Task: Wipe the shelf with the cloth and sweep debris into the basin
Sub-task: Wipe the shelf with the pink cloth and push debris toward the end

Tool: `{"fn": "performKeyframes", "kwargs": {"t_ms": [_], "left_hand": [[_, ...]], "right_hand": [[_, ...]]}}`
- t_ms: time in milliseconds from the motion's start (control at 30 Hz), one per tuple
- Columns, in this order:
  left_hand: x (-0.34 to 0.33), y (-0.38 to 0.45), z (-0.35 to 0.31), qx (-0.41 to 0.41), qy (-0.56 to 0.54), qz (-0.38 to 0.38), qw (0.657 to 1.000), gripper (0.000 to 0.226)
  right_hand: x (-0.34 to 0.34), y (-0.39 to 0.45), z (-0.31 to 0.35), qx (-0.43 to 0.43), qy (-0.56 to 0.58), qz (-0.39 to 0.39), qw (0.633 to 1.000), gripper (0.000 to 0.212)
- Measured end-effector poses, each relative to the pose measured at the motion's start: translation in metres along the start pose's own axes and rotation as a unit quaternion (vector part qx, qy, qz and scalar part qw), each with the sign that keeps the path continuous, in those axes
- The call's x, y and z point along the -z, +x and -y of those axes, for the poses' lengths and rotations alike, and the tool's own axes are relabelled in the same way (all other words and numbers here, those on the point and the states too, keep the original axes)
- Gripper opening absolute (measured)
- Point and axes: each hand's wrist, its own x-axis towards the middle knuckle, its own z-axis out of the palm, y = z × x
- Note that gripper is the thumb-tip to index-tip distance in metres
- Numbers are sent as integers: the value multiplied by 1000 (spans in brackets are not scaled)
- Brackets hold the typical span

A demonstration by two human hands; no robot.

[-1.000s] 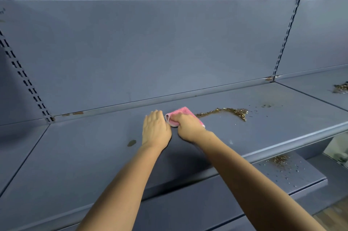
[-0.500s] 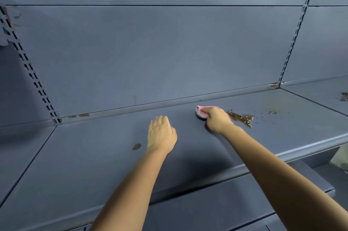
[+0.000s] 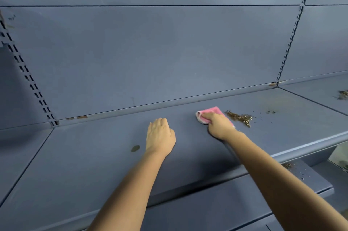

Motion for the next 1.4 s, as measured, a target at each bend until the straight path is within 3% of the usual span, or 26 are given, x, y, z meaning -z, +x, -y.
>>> {"fn": "performKeyframes", "kwargs": {"t_ms": [167,267,333,467,600,667,767,1000,1033,1133,1233,1400], "left_hand": [[-1,1,0,-6,11,1,1000,25],[0,0,-1,-11,13,3,1000,25],[0,0,-1,-11,10,4,1000,26],[-3,1,0,-12,10,4,1000,30],[-4,2,1,-8,1,-3,1000,31],[-3,2,0,-4,7,4,1000,29],[-2,1,-1,8,16,9,1000,28],[-3,2,0,6,13,4,1000,29],[-3,2,0,8,13,4,1000,30],[-3,2,-1,12,15,5,1000,33],[-1,2,-3,14,20,8,1000,34],[-1,2,-2,7,22,9,1000,31]], "right_hand": [[21,0,-43,-63,-40,-33,997,24],[25,0,-21,-85,-24,-26,996,48],[24,-2,13,-65,-40,-23,997,50],[-11,-5,69,23,18,41,999,34],[-42,7,77,33,-20,87,995,32],[-34,16,68,-4,-50,94,994,36],[-17,25,35,-8,-7,64,998,43],[21,28,-43,-117,-52,-37,991,32],[23,27,-38,-114,-48,-39,992,23],[12,28,4,-50,-42,-25,998,41],[-31,31,54,29,-12,49,998,34],[-50,45,59,-28,-64,81,994,32]]}}
